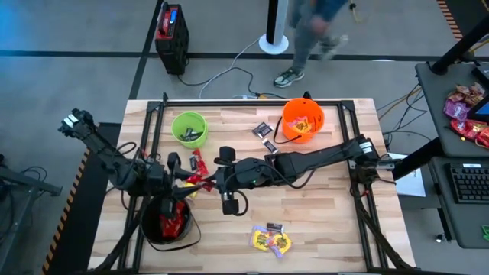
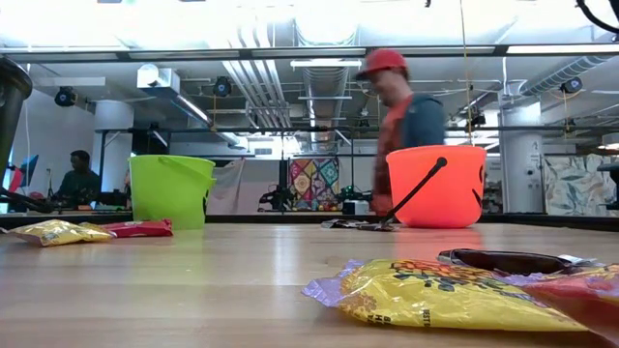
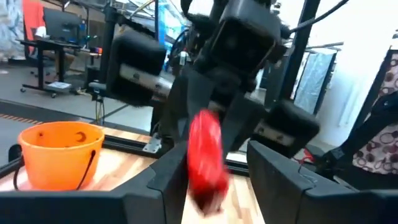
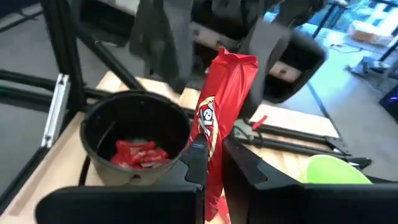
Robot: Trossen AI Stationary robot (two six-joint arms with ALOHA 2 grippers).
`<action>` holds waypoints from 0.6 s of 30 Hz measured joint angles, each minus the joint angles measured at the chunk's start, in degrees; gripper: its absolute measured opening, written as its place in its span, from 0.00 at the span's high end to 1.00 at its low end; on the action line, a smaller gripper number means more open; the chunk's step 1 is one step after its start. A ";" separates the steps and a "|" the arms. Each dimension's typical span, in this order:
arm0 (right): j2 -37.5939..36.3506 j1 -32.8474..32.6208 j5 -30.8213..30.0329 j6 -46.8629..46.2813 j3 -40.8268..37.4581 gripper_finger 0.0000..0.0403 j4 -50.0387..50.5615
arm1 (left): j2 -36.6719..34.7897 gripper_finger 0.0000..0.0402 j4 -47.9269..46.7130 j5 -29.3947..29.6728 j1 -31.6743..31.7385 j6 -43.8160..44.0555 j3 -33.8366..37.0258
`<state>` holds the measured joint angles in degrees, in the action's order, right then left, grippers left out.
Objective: Sort candy by brand, put in halloween buckets
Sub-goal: Put the red candy into the black bucket
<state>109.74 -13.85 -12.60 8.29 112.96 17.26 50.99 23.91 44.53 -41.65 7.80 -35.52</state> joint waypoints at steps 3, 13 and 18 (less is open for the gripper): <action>0.53 0.02 1.49 -1.27 0.02 0.95 -0.71 | 0.24 0.68 0.04 1.23 0.46 -0.27 -0.25; 0.76 0.16 0.36 -2.59 0.00 0.87 -0.02 | -0.14 0.95 -0.87 1.82 0.51 0.91 -0.36; 0.74 1.00 0.19 -8.77 0.03 0.79 2.74 | -1.68 0.96 -5.77 2.04 0.30 2.59 -1.67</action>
<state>110.48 -12.85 -12.41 -0.48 112.99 19.99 49.31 18.15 46.56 -41.35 10.40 -37.19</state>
